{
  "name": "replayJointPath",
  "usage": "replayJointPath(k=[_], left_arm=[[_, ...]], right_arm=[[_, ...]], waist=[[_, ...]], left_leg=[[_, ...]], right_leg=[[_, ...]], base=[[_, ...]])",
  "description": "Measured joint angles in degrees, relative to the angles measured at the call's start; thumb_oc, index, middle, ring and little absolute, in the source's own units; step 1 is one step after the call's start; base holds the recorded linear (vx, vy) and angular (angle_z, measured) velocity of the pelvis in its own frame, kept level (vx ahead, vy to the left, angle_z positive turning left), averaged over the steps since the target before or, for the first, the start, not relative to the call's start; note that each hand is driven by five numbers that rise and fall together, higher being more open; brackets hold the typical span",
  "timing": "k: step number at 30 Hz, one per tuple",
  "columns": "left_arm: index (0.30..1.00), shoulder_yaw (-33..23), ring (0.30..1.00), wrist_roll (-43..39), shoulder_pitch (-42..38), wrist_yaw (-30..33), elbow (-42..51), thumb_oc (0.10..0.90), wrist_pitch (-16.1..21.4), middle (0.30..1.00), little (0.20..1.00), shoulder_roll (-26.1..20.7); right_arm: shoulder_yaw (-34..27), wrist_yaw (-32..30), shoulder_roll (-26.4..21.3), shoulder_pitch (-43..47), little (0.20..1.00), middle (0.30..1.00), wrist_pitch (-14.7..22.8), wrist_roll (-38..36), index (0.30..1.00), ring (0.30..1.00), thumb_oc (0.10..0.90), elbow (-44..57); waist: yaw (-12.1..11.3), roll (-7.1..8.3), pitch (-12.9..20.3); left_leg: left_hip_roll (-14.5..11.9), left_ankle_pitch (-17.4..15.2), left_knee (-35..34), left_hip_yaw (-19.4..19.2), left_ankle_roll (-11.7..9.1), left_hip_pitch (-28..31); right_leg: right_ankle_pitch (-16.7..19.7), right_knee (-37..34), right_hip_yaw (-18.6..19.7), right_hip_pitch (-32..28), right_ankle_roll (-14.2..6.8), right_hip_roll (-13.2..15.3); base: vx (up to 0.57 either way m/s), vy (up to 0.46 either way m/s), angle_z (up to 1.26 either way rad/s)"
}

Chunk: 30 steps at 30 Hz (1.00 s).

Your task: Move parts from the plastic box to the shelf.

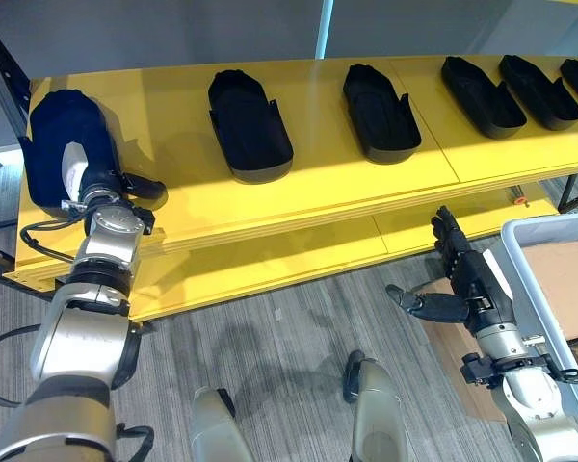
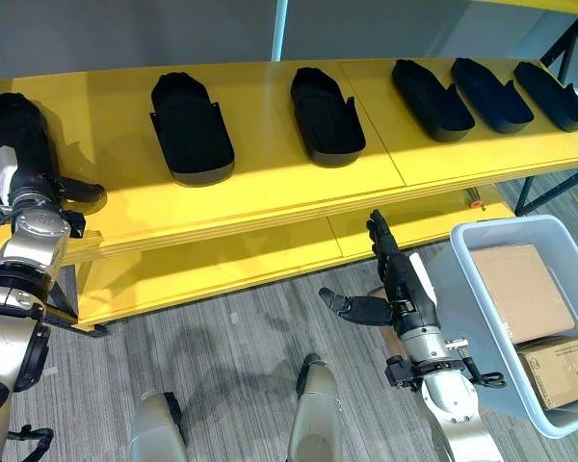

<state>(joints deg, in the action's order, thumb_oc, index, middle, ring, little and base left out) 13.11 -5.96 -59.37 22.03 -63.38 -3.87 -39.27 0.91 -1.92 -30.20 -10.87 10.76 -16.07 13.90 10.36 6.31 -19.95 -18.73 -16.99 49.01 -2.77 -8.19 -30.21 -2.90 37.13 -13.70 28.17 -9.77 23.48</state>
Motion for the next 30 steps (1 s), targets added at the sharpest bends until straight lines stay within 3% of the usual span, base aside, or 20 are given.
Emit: replayJointPath(k=[6,15,18,25,30], left_arm=[[1.0,-1.28,1.0,-0.37,4.3,0.44,17.68,0.9,0.68,1.0,1.0,-3.2],[1.0,-9.21,1.0,-0.37,8.82,5.1,34.76,0.9,2.75,1.0,1.0,-11.43],[1.0,-11.48,1.0,0.31,10.59,5.19,38.27,0.9,2.99,1.0,1.0,-11.99],[1.0,-16.73,1.0,1.69,20.44,4.45,48.36,0.9,4.46,1.0,1.0,-11.95],[1.0,-17.91,1.0,-9.39,35.84,-2.4,57.58,0.9,8.05,1.0,1.0,-10.9]], right_arm=[[-0.74,-0.07,0.12,-0.02,1.0,1.0,0.05,0.03,1.0,1.0,0.9,-0.12],[-2.49,-0.05,0.42,0.22,1.0,1.0,0.07,0.17,1.0,1.0,0.9,-0.36],[-2.58,0.01,0.67,0.06,1.0,1.0,0.06,0.28,1.0,1.0,0.9,-0.39],[-3.99,0.61,1.53,0.01,1.0,1.0,-0.12,0.32,1.0,1.0,0.9,-0.39],[-5.14,0.65,3.83,0.22,1.0,1.0,-0.78,0.32,1.0,1.0,0.9,-0.52]], waist=[[-1.17,-0.04,-0.09],[-3.13,-0.56,-0.38],[-3.84,-0.85,-0.55],[-4.71,-1.49,-0.56],[-5.72,-2.56,-0.58]], left_leg=[[0.4,0.24,0.11,0.16,-0.41,-0.58],[0.84,0.49,-0.63,0.33,-0.79,0.49],[0.89,0.52,-0.62,0.41,-0.81,0.79],[0.94,0.27,-1.28,0.56,-0.29,1.48],[1.34,1.33,-4.14,-0.02,-0.77,4.46]], right_leg=[[-0.86,2.16,0.32,1.27,0.47,0.72],[-2.08,3.6,0.37,1.03,0.55,1.29],[-2.17,3.71,0.35,0.69,0.6,1.37],[-2.84,3.65,0.0,-0.27,0.16,1.5],[-3.06,3.0,-0.06,-2.06,0.46,1.68]], base=[[0.0,-0.002,0.03],[0.0,-0.003,0.03],[0.0,0.0,0.0],[0.0,-0.004,0.02],[0.04,-0.055,0.02]])
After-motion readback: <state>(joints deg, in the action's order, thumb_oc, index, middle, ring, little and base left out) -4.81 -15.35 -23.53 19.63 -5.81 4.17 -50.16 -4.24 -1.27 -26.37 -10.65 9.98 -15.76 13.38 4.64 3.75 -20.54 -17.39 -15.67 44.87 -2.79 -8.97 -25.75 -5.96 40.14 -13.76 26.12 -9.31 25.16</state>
